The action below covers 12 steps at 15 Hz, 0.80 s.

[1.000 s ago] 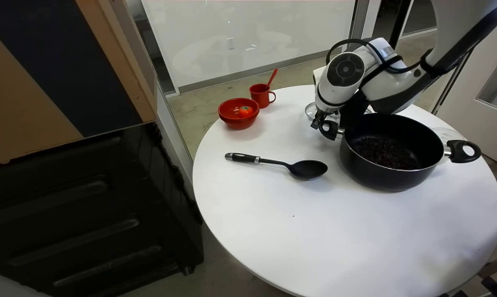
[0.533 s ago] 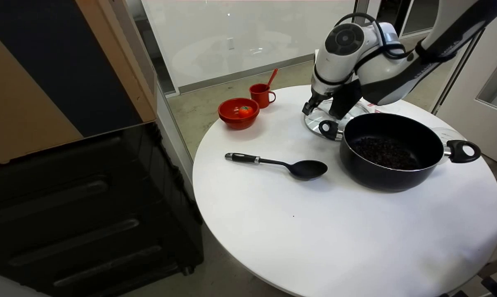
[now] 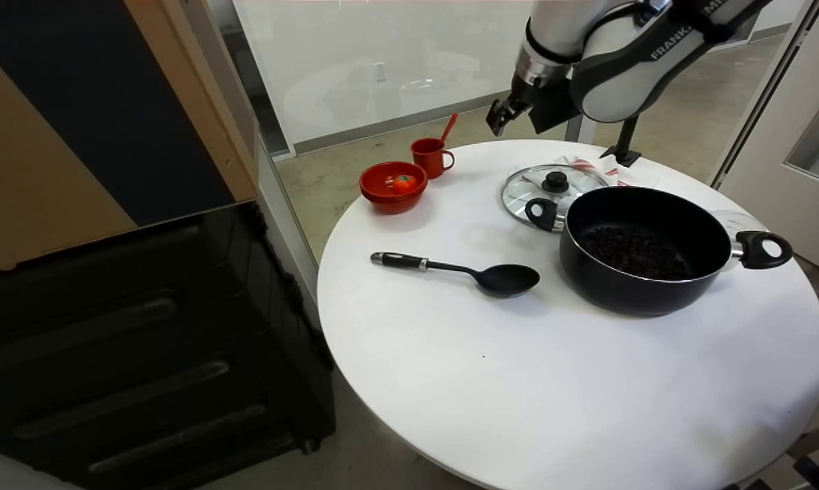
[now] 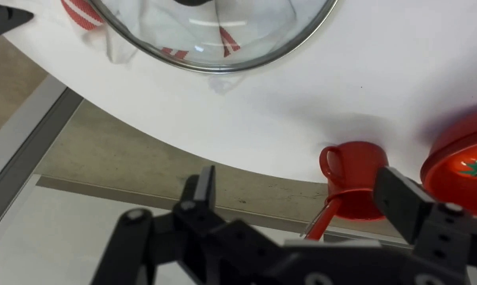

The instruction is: Put the spoon on the table then cover the pot with the lid

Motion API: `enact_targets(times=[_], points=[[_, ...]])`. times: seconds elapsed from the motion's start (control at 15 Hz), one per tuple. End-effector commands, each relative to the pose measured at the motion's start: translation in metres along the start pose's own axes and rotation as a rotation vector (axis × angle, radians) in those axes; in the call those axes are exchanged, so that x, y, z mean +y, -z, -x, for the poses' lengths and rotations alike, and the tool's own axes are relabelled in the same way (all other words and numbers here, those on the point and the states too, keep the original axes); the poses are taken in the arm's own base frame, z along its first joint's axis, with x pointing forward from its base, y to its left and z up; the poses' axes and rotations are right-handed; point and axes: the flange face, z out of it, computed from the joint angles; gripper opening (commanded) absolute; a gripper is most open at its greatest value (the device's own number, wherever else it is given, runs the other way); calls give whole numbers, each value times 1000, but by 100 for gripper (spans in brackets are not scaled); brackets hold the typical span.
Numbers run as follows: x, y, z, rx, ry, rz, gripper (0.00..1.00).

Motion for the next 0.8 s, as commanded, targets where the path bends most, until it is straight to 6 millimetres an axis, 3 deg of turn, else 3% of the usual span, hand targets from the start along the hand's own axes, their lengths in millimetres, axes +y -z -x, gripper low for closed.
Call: enact_targets(times=[0.0, 0.4, 0.73], points=[[20, -6, -5, -54, -82, -47, 100], [69, -37, -3, -226, -196, -24, 100], [86, -64, 11, -356, -221, 12, 100]])
